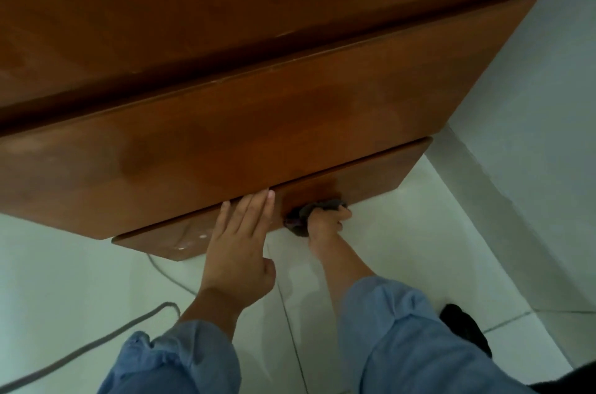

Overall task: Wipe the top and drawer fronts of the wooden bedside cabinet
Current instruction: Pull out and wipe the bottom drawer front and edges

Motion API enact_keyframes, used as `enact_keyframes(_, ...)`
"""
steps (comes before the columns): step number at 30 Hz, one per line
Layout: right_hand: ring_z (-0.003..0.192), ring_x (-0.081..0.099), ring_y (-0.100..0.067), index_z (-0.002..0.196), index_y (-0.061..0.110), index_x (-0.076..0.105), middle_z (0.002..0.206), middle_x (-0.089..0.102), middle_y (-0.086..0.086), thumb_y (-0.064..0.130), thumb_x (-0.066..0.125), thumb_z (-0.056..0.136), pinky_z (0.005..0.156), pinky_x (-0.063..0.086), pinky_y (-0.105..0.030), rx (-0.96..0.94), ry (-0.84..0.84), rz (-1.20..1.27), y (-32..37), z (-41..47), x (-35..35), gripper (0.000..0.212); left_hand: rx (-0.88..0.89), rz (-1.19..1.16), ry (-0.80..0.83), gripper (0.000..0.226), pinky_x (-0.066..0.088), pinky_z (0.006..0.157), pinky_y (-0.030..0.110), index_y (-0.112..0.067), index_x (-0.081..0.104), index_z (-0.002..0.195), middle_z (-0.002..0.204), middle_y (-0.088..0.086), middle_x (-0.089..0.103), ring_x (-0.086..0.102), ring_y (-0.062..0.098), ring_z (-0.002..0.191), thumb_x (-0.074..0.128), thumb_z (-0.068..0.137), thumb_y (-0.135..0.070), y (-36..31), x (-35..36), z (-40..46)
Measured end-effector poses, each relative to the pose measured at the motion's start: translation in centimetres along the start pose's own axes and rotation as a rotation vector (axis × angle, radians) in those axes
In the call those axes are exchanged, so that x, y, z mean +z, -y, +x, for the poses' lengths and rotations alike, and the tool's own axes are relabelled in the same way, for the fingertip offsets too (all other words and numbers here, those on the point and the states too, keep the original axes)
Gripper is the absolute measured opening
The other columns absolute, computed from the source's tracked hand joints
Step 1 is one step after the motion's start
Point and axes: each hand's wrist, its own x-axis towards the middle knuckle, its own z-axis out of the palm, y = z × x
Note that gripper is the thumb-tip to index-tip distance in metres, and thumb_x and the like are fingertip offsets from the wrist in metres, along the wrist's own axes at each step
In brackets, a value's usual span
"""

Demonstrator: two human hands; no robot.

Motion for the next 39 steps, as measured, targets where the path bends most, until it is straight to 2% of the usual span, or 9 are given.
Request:
enact_keyframes(4,0.127,0.042,-0.036,0.139,-0.001,0.036,0.141,0.04,-0.025,0.032,0.034,0.101,0.095,0.035,-0.036,-0.041,-0.013,-0.288,-0.8,0.1,-1.0,0.05,0.007,-0.005,0.014,0.092,0.011,0.116,0.044,-0.013,0.02,0.151,0.153,0.005,0.034,0.024,0.02,0.141,0.034,0.063,-0.034,0.4,0.1,0.0)
enact_keyframes(8,0.112,0.051,-0.041,0.137,0.013,0.036,0.14,0.034,-0.023,0.012,0.044,0.098,0.084,0.044,-0.036,-0.454,0.098,-0.522,-1.8,-1.7,-4.0,0.041,0.018,-0.039,-0.004,0.083,0.014,0.117,0.039,-0.012,0.022,0.15,0.151,0.006,0.037,0.034,0.021,0.138,0.031,0.069,-0.029,0.7,-0.4,0.0)
enact_keyframes(13,0.097,0.048,-0.018,0.134,0.016,0.038,0.132,0.03,-0.008,0.015,0.048,0.096,0.079,0.044,-0.018,-0.818,0.258,-0.486,-3.4,-6.3,-4.1,0.039,-0.038,0.06,0.003,0.087,0.014,0.116,0.047,-0.007,0.024,0.149,0.151,0.01,0.037,0.034,0.025,0.139,0.053,0.067,-0.02,2.9,-0.5,-2.6)
enact_keyframes(18,0.062,0.04,-0.022,0.104,0.017,0.042,0.099,0.038,-0.009,0.026,0.036,0.098,0.056,0.034,-0.031,-0.359,0.179,-0.209,-4.2,-3.6,-0.7,0.012,-0.111,0.117,0.006,0.094,0.01,0.116,0.051,-0.009,0.027,0.148,0.148,0.01,0.041,0.028,0.024,0.137,0.063,0.062,-0.016,6.2,-0.2,-5.1)
enact_keyframes(22,0.043,0.037,-0.018,0.068,0.018,0.042,0.053,0.047,-0.012,0.046,0.024,0.095,0.05,0.032,-0.024,-0.072,0.114,-0.081,-5.2,-0.8,-0.2,0.043,-0.119,0.09,0.01,0.096,0.007,0.117,0.052,-0.012,0.024,0.15,0.152,0.007,0.037,0.023,0.023,0.141,0.056,0.061,-0.028,6.7,0.5,-5.3)
enact_keyframes(24,0.081,0.058,-0.034,0.106,0.008,0.058,0.098,0.064,-0.025,0.037,0.029,0.098,0.069,0.039,-0.034,-0.02,0.067,-0.114,-4.9,-1.2,-0.1,0.042,-0.122,0.082,-0.002,0.097,0.004,0.117,0.052,-0.012,0.022,0.15,0.153,0.006,0.034,0.021,0.023,0.143,0.053,0.061,-0.031,6.5,0.7,-5.2)
enact_keyframes(26,0.1,0.049,-0.036,0.131,-0.002,0.04,0.136,0.044,-0.029,0.025,0.035,0.099,0.08,0.035,-0.037,-0.108,0.017,-0.303,-4.7,-2.2,-1.1,0.042,-0.119,0.082,0.006,0.093,0.001,0.117,0.05,-0.013,0.019,0.151,0.154,0.006,0.032,0.02,0.023,0.143,0.046,0.064,-0.032,6.8,0.7,-5.3)
enact_keyframes(34,0.091,0.048,-0.027,0.121,0.016,0.039,0.135,0.022,-0.013,0.008,0.054,0.092,0.069,0.047,-0.022,-0.636,0.312,-0.702,-8.1,-9.4,-4.4,0.034,-0.165,0.074,-0.034,0.091,0.006,0.117,0.051,-0.008,0.028,0.148,0.15,0.01,0.04,0.035,0.027,0.139,0.062,0.065,-0.018,6.7,-0.1,-6.0)
enact_keyframes(39,0.076,0.048,-0.022,0.099,0.015,0.038,0.131,0.033,-0.011,-0.003,0.044,0.092,0.052,0.04,-0.014,-0.506,0.268,-0.406,-8.5,-10.6,-1.4,0.019,-0.293,0.083,-0.021,0.098,0.002,0.116,0.053,-0.009,0.024,0.149,0.154,0.009,0.033,0.02,0.023,0.143,0.068,0.061,-0.015,8.7,0.1,-8.3)
